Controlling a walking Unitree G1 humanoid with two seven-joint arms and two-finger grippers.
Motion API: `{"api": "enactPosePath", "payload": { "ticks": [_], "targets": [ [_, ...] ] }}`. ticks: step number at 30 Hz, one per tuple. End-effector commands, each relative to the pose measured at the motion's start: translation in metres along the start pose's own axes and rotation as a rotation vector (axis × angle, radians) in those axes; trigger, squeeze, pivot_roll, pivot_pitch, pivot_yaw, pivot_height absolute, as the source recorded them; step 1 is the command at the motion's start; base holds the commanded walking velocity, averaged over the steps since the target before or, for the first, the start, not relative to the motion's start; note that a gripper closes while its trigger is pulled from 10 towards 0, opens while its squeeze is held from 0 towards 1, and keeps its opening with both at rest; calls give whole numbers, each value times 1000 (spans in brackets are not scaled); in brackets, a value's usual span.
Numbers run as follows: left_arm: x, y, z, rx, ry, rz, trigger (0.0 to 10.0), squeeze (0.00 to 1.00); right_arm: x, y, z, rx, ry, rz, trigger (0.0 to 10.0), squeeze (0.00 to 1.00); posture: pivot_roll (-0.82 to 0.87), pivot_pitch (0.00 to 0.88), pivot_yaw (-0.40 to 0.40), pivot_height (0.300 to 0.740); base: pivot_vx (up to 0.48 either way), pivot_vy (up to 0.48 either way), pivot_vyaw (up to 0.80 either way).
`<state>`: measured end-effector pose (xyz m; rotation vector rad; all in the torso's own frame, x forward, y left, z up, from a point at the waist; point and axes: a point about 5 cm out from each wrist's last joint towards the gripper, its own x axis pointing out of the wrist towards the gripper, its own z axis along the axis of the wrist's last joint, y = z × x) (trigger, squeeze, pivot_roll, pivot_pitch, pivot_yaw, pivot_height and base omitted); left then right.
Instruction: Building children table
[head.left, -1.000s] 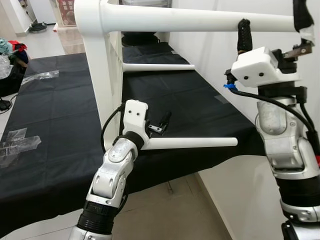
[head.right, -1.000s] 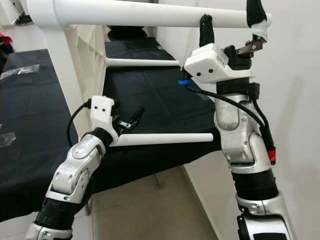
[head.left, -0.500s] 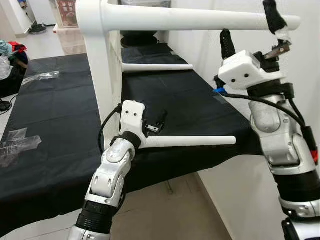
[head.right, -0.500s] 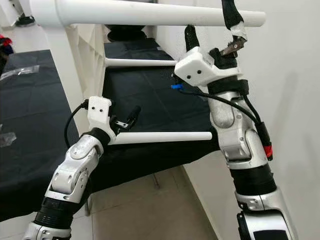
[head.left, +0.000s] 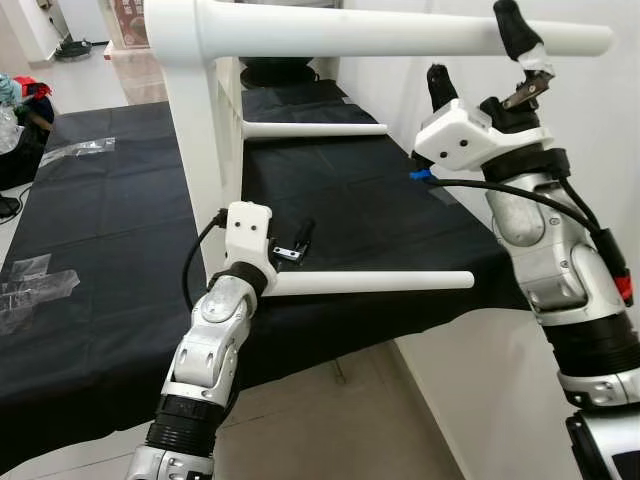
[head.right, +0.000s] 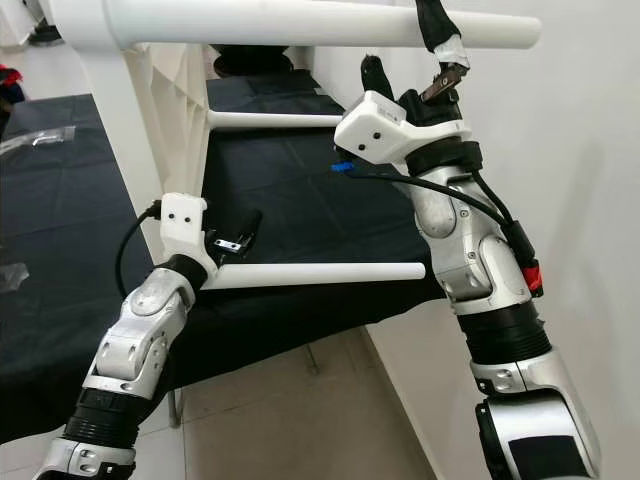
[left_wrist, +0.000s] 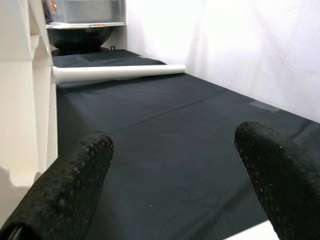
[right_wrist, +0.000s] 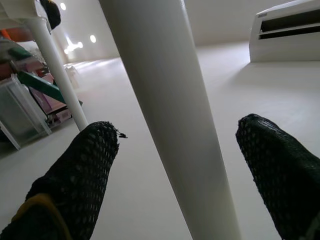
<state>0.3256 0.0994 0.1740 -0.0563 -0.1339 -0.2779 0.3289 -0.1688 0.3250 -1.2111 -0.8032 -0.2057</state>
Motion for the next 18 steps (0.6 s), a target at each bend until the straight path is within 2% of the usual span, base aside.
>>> {"api": "enactPosePath", "payload": {
  "ticks": [1, 3, 7, 10, 18],
  "targets": [
    [2, 6, 0, -8, -2, 26, 10000, 0, 7, -11, -3, -54, -15, -27, 10000, 0, -6, 46, -37, 740, 0, 0, 0],
    [2, 6, 0, -8, -2, 26, 10000, 0, 7, -11, -3, -54, -15, -27, 10000, 0, -6, 46, -37, 740, 0, 0, 0],
    [4, 10, -3, -25, 3, 60, 10000, 0, 12, -13, -5, -110, -17, -19, 10000, 0, -8, 50, -38, 740, 0, 0, 0],
    [4, 11, -5, -25, 6, 74, 10000, 0, 12, -6, -11, -170, 16, 30, 10000, 0, -8, 50, -37, 740, 0, 0, 0],
    [5, 12, -4, -30, 2, 82, 10000, 0, 10, 3, -16, -201, 60, 62, 10000, 0, -7, 50, -39, 740, 0, 0, 0]
  ]
}}
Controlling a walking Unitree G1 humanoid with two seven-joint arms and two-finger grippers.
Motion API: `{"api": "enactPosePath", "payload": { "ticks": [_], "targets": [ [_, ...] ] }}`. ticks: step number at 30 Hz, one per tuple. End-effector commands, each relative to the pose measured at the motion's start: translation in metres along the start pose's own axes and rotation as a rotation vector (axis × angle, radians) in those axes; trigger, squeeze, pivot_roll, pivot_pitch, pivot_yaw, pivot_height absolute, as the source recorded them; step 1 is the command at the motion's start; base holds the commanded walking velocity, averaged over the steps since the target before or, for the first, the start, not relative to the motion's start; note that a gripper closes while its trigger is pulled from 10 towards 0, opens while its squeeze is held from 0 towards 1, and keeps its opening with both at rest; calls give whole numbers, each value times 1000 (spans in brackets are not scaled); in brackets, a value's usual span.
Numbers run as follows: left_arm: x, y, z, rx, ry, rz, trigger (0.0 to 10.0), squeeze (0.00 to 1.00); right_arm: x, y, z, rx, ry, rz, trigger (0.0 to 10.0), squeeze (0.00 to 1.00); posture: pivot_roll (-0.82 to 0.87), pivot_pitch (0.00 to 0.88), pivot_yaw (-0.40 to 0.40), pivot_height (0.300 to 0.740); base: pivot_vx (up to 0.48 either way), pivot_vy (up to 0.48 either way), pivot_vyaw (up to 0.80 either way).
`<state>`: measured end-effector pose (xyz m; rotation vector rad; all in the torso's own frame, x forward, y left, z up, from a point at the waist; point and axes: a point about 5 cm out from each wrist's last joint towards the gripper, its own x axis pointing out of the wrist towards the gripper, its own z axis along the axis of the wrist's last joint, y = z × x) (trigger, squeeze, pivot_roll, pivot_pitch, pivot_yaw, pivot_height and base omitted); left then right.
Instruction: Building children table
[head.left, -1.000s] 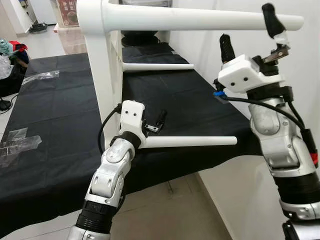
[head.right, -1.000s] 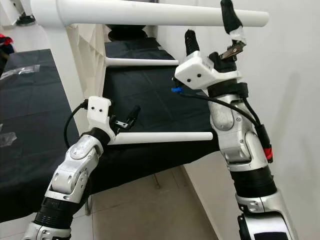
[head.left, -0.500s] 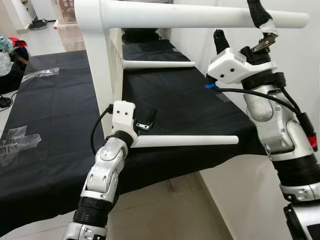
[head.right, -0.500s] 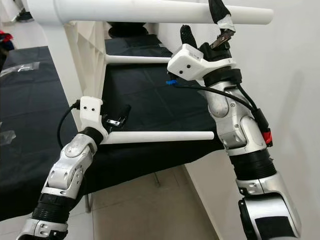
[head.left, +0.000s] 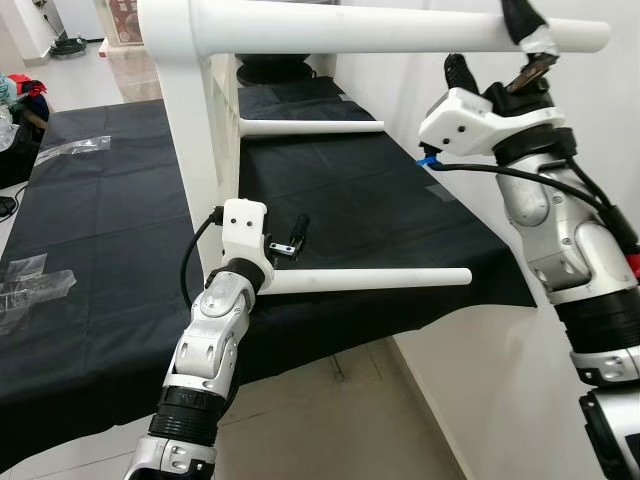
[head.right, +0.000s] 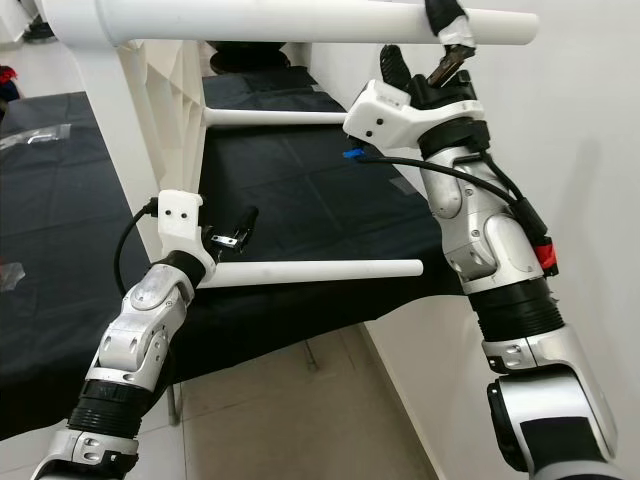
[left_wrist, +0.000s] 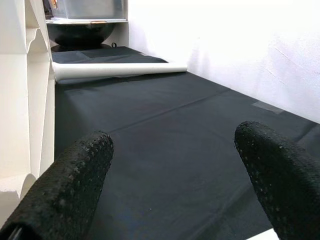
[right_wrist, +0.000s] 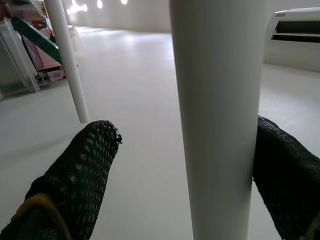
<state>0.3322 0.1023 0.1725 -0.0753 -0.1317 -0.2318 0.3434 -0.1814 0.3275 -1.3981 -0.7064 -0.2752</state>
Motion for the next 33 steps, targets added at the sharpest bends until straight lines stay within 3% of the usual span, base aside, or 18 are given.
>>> {"api": "enactPosePath", "payload": {
  "ticks": [1, 18, 19, 20, 21, 29, 33],
  "targets": [
    [0, 7, -2, -13, 3, 36, 10000, 0, 2, 2, 1, -11, 5, 2, 10000, 0, -6, 50, -39, 740, 0, 0, 0],
    [-1, 11, -8, -17, 18, 75, 10000, 0, 14, -7, 2, 3, 35, -99, 10000, 0, -5, 51, -40, 740, 0, 0, 0],
    [-1, 12, -8, -17, 19, 81, 10000, 0, 13, -7, 2, 8, 36, -100, 1804, 0, -5, 51, -40, 740, 0, 0, 0],
    [-1, 12, -8, -17, 19, 81, 10000, 0, 13, -7, 2, 8, 36, -100, 1804, 0, -5, 51, -40, 740, 0, 0, 0],
    [-1, 13, -9, -17, 22, 89, 10000, 0, 13, -7, 2, 15, 34, -102, 0, 0, -5, 51, -40, 740, 0, 0, 0],
    [-2, 20, -15, -15, 49, 143, 10000, 0, 14, -7, 3, 34, 32, -109, 0, 0, -7, 54, -41, 740, 0, 0, 0],
    [-2, 30, -21, -64, 73, 207, 10000, 0, 15, -6, 3, 42, 30, -109, 0, 0, -8, 52, -40, 740, 0, 0, 0]
  ]
}}
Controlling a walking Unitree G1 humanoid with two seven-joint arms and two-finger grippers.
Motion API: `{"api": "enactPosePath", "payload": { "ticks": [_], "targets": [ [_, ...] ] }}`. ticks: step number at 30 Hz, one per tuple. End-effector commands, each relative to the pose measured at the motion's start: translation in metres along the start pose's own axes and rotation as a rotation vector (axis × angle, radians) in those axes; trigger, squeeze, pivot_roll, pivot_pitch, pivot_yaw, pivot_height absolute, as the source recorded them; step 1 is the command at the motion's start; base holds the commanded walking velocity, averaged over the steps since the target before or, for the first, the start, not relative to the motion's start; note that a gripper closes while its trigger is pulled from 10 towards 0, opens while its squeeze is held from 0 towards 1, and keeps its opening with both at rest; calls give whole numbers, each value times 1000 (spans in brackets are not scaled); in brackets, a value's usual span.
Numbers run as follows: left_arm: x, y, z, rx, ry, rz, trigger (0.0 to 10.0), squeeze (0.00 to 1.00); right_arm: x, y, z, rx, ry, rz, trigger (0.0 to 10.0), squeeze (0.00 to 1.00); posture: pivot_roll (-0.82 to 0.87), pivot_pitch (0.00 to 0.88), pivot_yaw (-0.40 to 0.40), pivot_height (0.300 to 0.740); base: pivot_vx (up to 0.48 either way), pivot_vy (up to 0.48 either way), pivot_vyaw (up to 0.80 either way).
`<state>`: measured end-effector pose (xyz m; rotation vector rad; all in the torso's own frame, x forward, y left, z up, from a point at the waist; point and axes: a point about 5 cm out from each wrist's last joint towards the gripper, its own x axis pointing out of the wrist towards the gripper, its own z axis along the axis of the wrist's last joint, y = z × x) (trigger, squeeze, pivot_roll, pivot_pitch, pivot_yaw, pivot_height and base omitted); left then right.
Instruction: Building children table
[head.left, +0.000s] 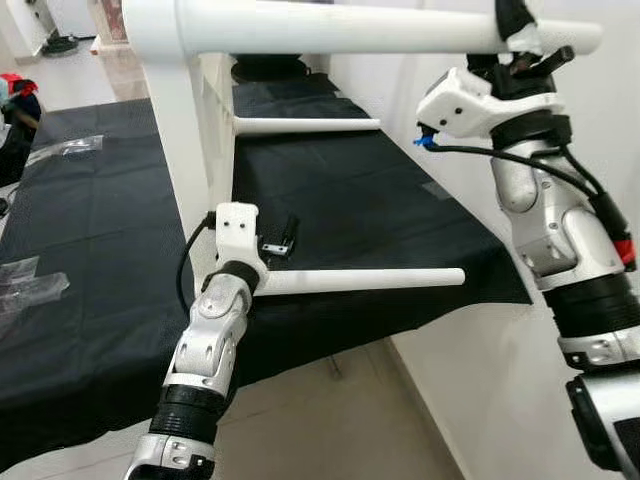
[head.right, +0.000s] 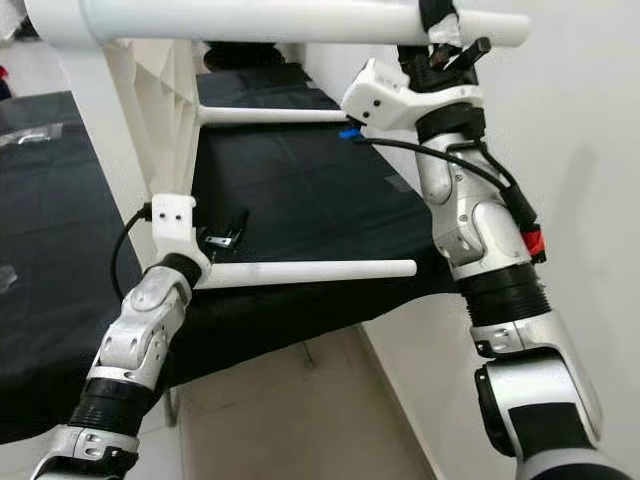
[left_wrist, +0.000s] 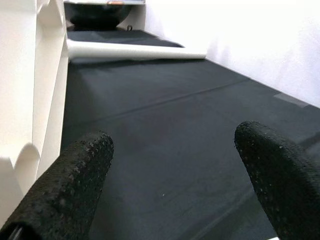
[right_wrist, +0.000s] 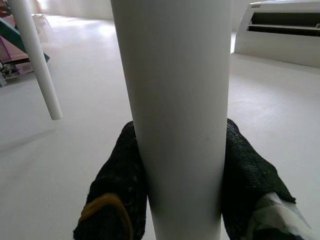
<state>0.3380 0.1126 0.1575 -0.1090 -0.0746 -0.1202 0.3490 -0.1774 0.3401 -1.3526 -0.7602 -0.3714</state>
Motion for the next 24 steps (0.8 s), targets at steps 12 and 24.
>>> {"api": "enactPosePath", "payload": {
  "ticks": [12, 24],
  "targets": [
    [0, 78, -14, -89, 75, 356, 10000, 0, 7, -1, 3, 85, -6, -25, 0, 0, -11, 33, -35, 740, 0, 0, 0],
    [-1, 189, 78, 105, -134, 677, 10000, 0, 41, -11, 4, 250, -4, -109, 0, 0, 8, 5, -48, 740, 0, 0, 0]
  ]
}}
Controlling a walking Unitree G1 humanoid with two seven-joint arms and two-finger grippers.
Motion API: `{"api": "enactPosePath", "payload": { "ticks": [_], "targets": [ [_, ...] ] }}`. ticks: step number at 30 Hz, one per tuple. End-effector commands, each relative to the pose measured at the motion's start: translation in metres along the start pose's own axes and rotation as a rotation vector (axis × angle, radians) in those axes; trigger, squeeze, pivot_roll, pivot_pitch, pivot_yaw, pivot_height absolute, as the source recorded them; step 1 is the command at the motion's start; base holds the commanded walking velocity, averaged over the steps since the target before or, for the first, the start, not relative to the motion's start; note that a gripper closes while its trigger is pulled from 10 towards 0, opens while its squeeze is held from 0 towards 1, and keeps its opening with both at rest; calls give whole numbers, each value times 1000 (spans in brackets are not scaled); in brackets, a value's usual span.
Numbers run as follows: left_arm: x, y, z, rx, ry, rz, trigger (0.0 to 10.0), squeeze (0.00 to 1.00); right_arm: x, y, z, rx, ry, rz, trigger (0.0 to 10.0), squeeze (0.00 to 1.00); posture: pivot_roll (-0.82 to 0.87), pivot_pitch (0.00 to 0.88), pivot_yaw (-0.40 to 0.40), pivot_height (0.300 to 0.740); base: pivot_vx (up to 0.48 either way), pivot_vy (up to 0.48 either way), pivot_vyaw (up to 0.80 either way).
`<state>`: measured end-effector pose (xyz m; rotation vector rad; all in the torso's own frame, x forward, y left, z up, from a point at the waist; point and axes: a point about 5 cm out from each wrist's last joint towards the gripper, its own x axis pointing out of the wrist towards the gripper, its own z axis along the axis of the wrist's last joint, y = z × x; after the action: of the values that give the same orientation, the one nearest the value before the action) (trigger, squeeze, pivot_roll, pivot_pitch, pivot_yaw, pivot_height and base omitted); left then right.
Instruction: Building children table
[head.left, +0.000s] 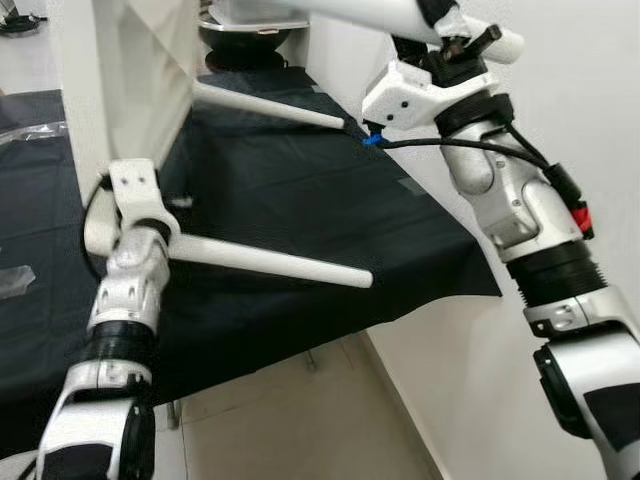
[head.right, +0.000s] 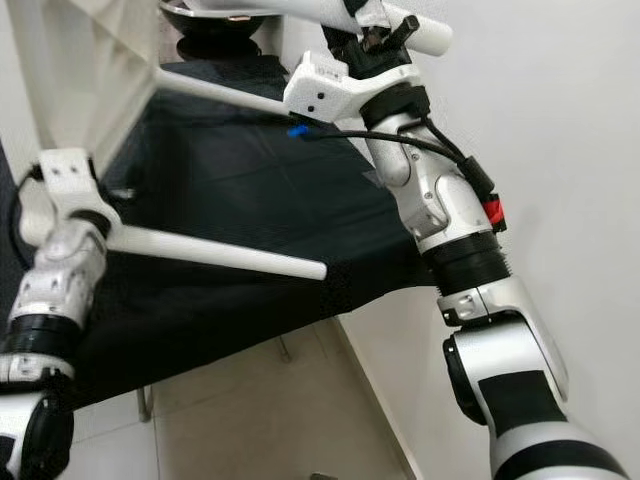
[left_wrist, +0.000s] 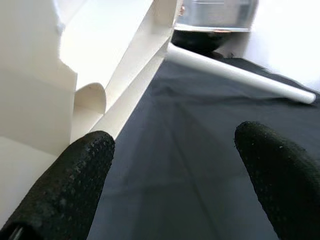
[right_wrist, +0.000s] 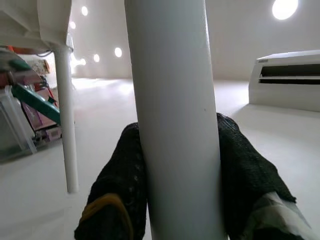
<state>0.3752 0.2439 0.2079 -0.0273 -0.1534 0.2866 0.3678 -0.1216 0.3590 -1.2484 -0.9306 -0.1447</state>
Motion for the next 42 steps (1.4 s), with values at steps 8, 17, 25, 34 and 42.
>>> {"api": "enactPosePath", "payload": {
  "ticks": [8, 17, 25, 34, 42],
  "targets": [
    [22, 98, 93, 127, -213, 315, 10000, 0, 1, -22, -58, 277, 356, -196, 0, 0, 27, 1, -56, 740, 0, 0, 0],
    [35, 86, 191, 328, -373, 181, 10000, 0, -15, 23, -72, 585, 607, -118, 0, 0, 53, 10, -56, 740, 0, 0, 0],
    [38, 59, 231, 420, -438, 80, 10000, 0, -16, 42, -70, 741, 716, -115, 0, 0, 68, 18, -61, 740, 0, 0, 0],
    [39, 23, 249, 458, -485, -17, 10000, 0, -31, 73, -62, 844, 781, -34, 0, 0, 76, 27, -63, 740, 0, 0, 0],
    [34, 5, 277, 478, -548, -30, 10000, 0, -43, 96, -54, 928, 839, 46, 0, 0, 86, 31, -62, 740, 0, 0, 0]
  ]
}}
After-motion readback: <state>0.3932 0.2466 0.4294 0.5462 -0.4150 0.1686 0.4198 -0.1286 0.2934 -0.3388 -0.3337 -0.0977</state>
